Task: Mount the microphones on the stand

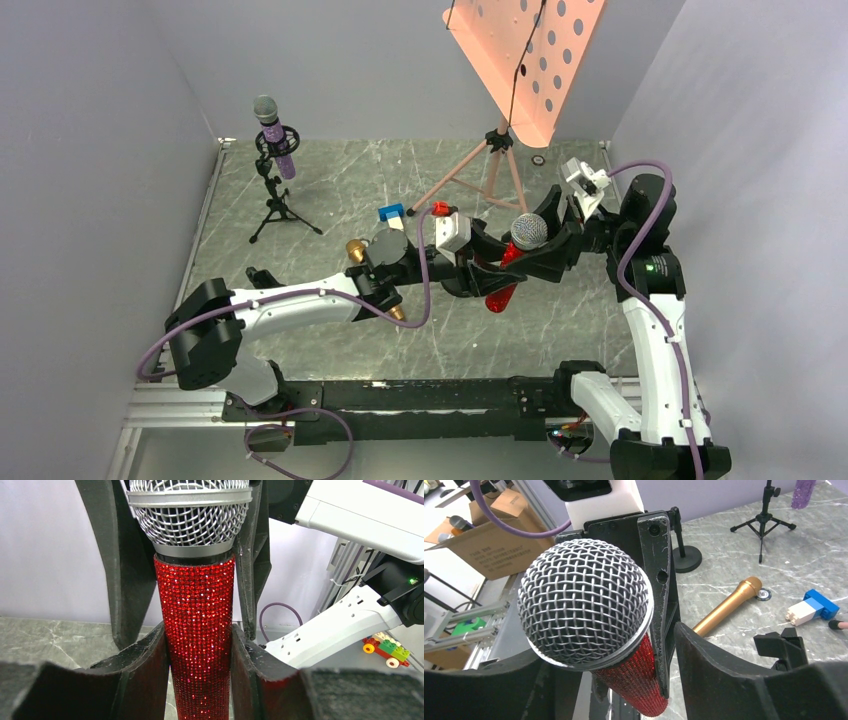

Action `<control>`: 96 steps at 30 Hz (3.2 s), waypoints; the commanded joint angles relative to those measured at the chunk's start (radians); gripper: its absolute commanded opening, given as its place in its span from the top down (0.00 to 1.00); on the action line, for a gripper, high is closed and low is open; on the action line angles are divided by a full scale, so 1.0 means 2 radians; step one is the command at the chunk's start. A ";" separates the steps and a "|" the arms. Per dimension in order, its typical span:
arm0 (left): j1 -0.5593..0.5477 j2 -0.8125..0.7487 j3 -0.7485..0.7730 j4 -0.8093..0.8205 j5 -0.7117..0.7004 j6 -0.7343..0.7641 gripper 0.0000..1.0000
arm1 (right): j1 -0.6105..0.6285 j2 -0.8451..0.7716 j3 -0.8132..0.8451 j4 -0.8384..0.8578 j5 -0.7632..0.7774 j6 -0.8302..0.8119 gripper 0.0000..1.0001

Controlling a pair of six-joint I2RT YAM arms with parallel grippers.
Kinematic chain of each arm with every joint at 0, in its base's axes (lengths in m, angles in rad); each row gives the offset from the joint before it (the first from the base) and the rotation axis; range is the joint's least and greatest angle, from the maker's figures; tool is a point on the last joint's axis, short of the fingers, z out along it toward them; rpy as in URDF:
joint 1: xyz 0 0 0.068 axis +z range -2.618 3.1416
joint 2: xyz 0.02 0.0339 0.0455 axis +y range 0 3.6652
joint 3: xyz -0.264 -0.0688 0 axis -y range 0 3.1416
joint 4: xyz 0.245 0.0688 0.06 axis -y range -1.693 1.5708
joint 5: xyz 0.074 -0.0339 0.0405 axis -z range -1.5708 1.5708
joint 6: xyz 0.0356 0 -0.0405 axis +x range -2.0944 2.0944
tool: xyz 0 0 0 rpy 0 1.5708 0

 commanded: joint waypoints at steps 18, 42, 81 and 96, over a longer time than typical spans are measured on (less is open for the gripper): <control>-0.001 -0.066 -0.033 -0.004 -0.035 0.010 0.01 | -0.014 0.014 0.072 -0.082 0.021 -0.112 0.96; 0.203 -0.048 -0.105 -0.085 0.117 0.243 0.01 | -0.028 0.007 0.036 -0.204 0.080 -0.317 0.95; 0.193 -0.034 0.144 -0.523 0.117 0.281 1.00 | -0.057 0.013 0.018 -0.171 0.035 -0.282 0.94; 0.193 -0.150 -0.066 -0.364 0.090 0.214 0.96 | -0.060 0.010 0.011 -0.153 0.022 -0.263 0.94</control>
